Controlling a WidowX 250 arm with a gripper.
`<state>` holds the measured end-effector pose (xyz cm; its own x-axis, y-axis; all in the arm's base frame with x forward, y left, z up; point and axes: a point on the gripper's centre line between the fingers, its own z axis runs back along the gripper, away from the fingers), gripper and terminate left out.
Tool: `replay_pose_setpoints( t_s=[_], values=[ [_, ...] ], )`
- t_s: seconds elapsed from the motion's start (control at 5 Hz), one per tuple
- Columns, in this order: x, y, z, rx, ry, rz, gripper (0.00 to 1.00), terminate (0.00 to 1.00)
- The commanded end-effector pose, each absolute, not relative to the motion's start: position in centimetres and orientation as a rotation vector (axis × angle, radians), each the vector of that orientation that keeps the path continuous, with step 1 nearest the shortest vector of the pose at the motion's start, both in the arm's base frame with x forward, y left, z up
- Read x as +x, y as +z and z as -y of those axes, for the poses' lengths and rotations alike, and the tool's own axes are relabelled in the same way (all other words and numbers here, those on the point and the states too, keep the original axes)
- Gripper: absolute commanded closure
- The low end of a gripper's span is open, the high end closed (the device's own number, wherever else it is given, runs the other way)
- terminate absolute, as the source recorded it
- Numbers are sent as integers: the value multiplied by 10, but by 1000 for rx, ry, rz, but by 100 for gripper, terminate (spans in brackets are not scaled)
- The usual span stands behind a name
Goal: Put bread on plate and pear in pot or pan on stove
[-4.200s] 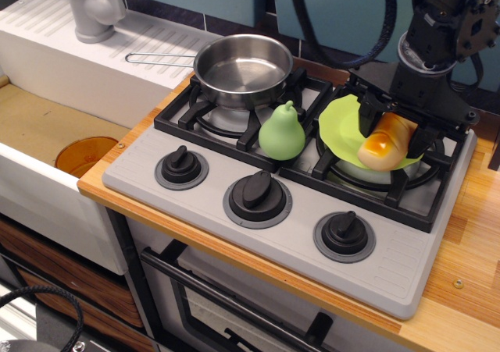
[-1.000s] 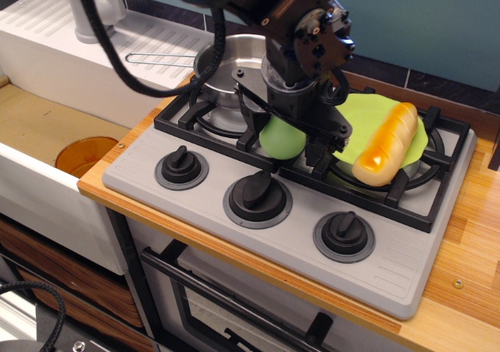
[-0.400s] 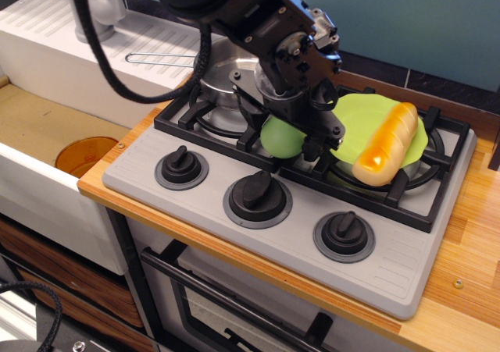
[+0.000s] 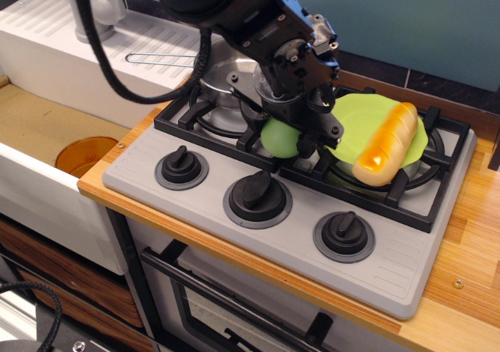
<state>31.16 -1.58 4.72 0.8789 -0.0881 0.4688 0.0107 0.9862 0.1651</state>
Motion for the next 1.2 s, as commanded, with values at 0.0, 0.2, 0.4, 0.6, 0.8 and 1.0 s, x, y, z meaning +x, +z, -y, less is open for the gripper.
replay_pose_setpoints(
  t_s=[0.0, 0.2, 0.4, 0.6, 0.8, 1.0],
  values=[
    [312, 75, 16, 193, -53, 465, 100, 0],
    [309, 97, 11, 218, -63, 433, 100, 0],
    [309, 115, 8, 234, -73, 414, 100, 0],
    [314, 134, 3, 252, -90, 402, 100, 0],
    [328, 146, -16, 238, -143, 417, 100, 0],
    [345, 145, -29, 231, -177, 443, 100, 0]
  ],
)
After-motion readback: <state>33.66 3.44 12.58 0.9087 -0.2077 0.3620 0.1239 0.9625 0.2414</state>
